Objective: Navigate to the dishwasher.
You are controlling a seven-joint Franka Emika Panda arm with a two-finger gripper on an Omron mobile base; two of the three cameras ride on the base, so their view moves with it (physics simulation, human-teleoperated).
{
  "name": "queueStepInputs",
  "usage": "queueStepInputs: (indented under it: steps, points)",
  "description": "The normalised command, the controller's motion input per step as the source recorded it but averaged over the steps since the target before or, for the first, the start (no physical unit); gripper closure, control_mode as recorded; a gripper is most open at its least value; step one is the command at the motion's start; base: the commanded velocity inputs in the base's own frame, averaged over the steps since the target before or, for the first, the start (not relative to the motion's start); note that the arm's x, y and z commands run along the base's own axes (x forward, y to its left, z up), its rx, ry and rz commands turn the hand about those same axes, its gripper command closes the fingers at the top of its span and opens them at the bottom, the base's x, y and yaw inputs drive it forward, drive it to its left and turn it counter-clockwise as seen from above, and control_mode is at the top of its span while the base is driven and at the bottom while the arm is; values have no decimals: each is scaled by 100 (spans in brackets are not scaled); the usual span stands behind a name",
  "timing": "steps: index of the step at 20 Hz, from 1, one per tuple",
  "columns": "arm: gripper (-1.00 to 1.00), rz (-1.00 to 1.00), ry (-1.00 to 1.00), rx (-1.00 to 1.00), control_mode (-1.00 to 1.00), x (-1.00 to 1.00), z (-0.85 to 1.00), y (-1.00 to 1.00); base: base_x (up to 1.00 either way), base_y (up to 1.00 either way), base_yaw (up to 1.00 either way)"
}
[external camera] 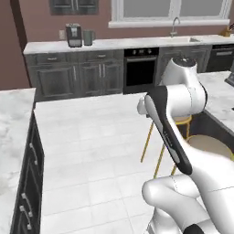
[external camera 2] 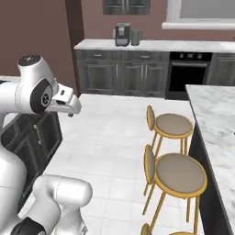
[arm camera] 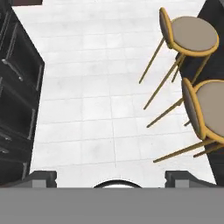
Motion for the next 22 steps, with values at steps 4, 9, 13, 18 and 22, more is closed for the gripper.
queueStepInputs:
  steps: [4,9,13,18,22]
  points:
    - [-100,0,0,0,100,0,0,0,21,-19,-75]
    - [-100,0,0,0,100,0,0,0,97,36,4]
    - [-100,0,0,0,100,0,0,0,100,34,10]
    - [-100,0,0,0,100,0,0,0,100,27,5]
    - [-100,0,0,0,100,0,0,0,100,33,3]
